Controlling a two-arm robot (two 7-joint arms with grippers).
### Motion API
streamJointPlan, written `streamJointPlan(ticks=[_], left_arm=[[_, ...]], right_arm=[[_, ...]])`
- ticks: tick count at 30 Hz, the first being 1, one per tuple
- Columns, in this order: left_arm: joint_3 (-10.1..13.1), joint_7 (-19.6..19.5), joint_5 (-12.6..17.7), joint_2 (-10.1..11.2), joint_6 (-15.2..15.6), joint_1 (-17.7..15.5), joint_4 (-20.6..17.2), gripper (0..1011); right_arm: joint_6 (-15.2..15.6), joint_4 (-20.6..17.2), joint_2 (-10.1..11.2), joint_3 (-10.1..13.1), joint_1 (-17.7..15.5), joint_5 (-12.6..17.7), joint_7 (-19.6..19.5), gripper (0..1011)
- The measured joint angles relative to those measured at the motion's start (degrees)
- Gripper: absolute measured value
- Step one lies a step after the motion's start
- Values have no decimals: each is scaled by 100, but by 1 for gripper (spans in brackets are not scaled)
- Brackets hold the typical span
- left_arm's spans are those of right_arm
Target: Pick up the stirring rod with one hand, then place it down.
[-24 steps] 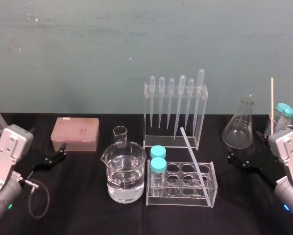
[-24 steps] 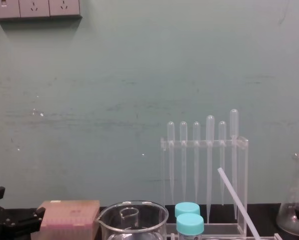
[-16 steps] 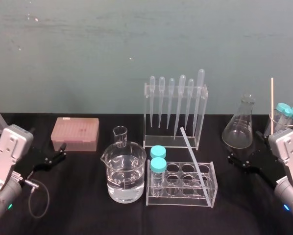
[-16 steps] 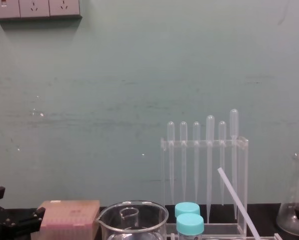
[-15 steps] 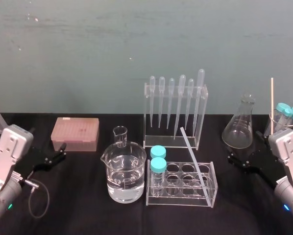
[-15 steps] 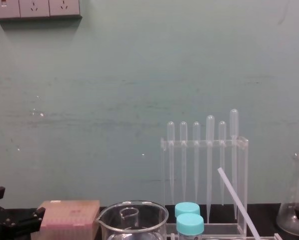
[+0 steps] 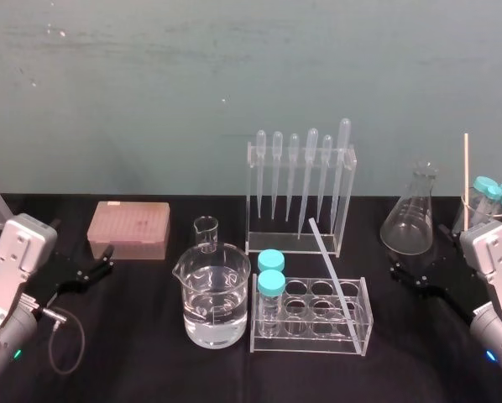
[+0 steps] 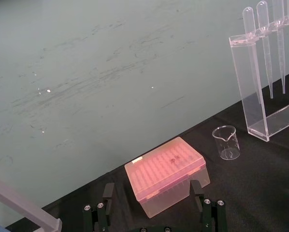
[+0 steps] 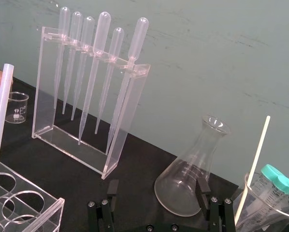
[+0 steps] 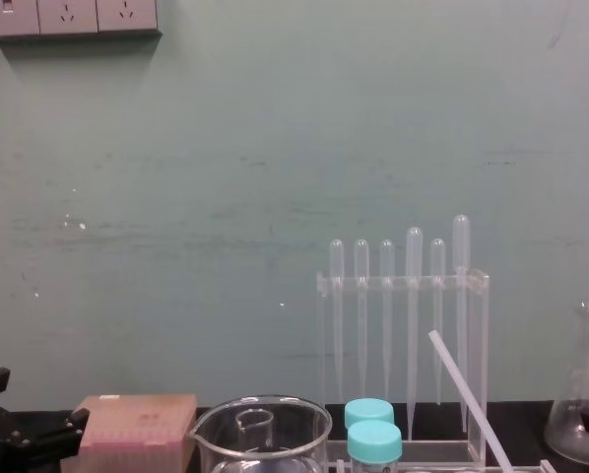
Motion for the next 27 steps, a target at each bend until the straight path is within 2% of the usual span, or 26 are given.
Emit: streamJointPlan(ticks=[27], left_arm=[[0,0,0,0,0,0,0,1000]], right_arm=[[0,0,0,0,0,0,0,1003]])
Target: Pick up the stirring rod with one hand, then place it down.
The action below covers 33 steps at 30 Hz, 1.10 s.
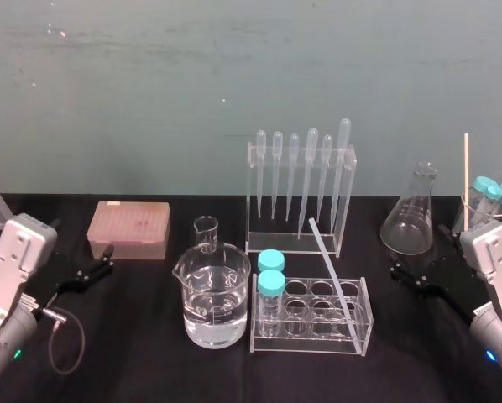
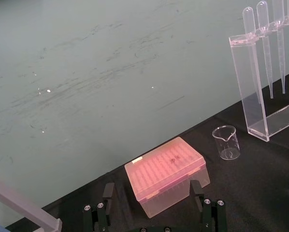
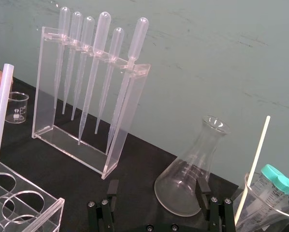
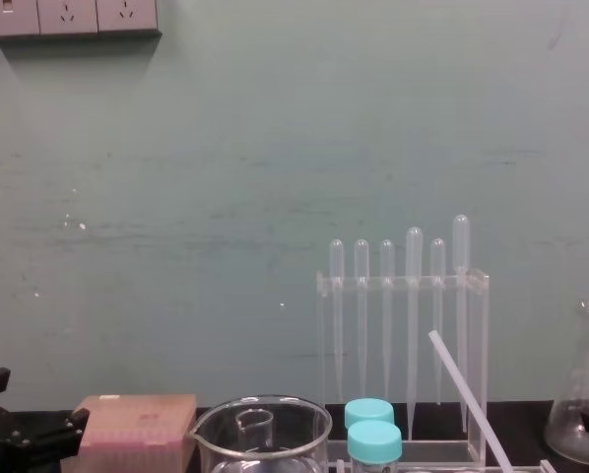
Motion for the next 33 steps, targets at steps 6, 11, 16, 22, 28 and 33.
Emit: streamJointPlan(ticks=[6,11,16,22,28,33], left_arm=[[0,0,0,0,0,0,0,1000],[0,0,0,0,0,0,0,1000],[0,0,0,0,0,0,0,1000],[0,0,0,0,0,0,0,1000],[0,0,0,0,0,0,0,1000],[0,0,0,0,0,0,0,1000]], right_arm=[[0,0,0,0,0,0,0,1003],[0,0,0,0,0,0,0,1003],[0,0,0,0,0,0,0,1003],[0,0,-1,2,-1,-1,0,1003],[22,-52,-48,149,-60,-15,35,1003],[-68,-276,-64,318,-211,-229,-202,1003]])
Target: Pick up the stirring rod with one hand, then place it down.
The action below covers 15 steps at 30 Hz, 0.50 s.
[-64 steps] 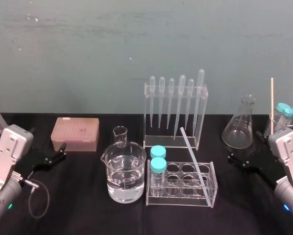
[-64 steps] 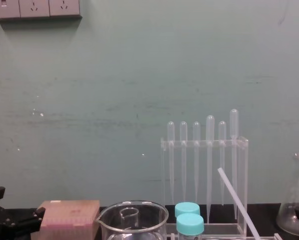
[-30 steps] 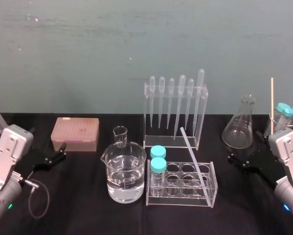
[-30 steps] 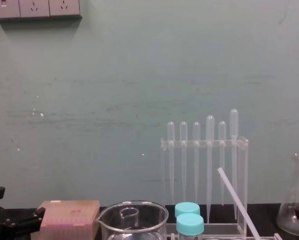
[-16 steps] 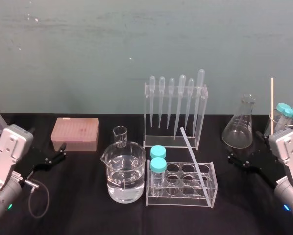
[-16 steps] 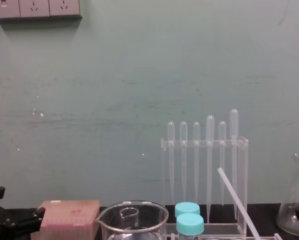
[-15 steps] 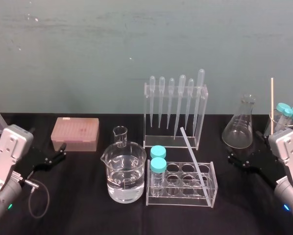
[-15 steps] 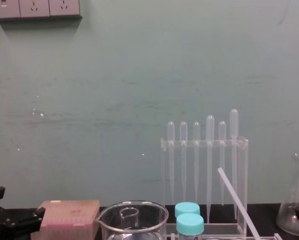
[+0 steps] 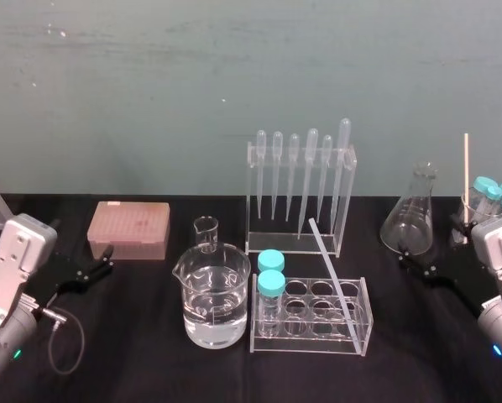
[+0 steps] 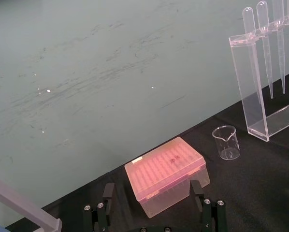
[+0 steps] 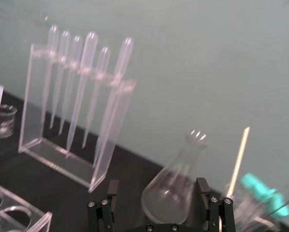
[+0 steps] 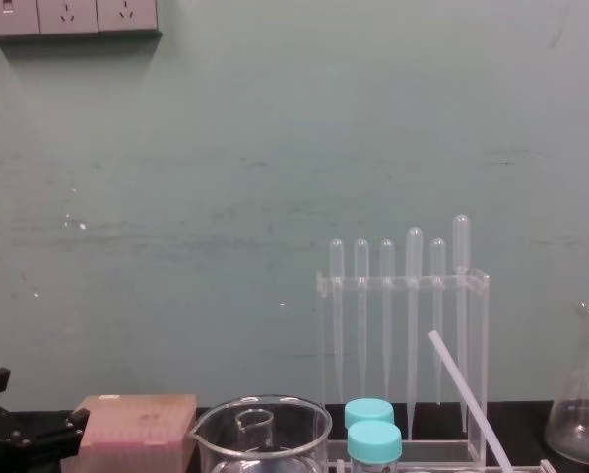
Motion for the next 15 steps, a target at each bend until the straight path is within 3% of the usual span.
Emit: streamJointPlan(ticks=[3,6,8,11,15], left_arm=[[0,0,0,0,0,0,0,1000],[0,0,0,0,0,0,0,1000],[0,0,0,0,0,0,0,1000],[0,0,0,0,0,0,0,1000],[0,0,0,0,0,0,0,1000]], right_arm=[[-108,-138,-3,71,-83,-202,-219,1003],[-426,-387,31,133,-212,-621,-517,1003],[-575,-484,52,136,-245,-744,-541,1003],[-857,-641,94,105,-271,-876,-446,1003],[-1138,-740,93,-18,-188,-792,20,1003]])
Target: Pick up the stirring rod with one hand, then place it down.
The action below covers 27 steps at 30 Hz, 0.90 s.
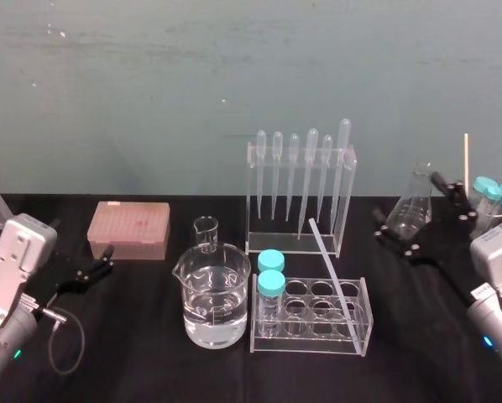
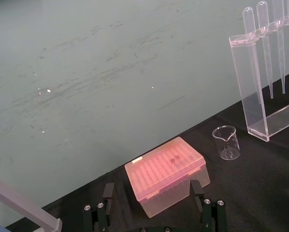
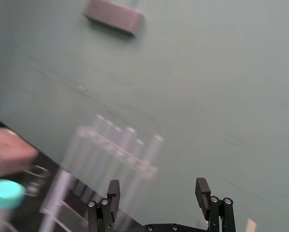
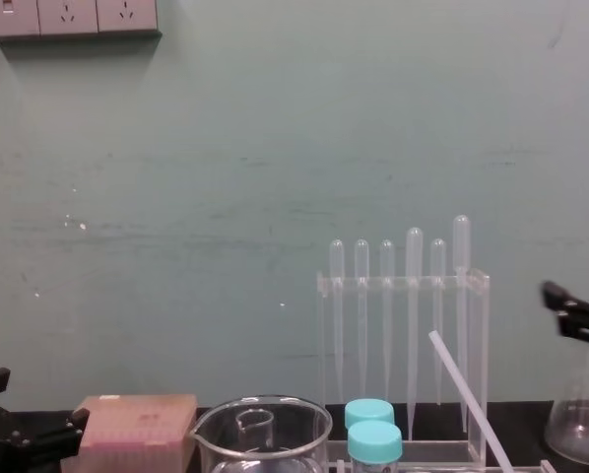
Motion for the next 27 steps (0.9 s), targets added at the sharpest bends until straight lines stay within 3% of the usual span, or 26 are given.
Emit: streamJointPlan(ticks=[3,9,13,15,16,21,27], left_arm=[[0,0,0,0,0,0,0,1000],[0,0,0,0,0,0,0,1000],[0,0,0,0,0,0,0,1000],[0,0,0,0,0,0,0,1000],[0,0,0,0,0,0,0,1000],[0,0,0,0,0,0,0,1000],[0,0,0,0,0,0,0,1000]], right_arm=[[-65,15,-39,-78,84,158,297,1003],[100,340,-224,-216,376,1047,1307,1003],[603,768,-411,-277,675,1865,2193,1003],[819,925,-480,-294,776,2104,2461,1003],[1049,1088,-558,-310,887,2315,2710,1003],[1531,1449,-709,-359,1112,2673,3261,1003],[1775,1639,-804,-387,1230,2722,3510,1003]])
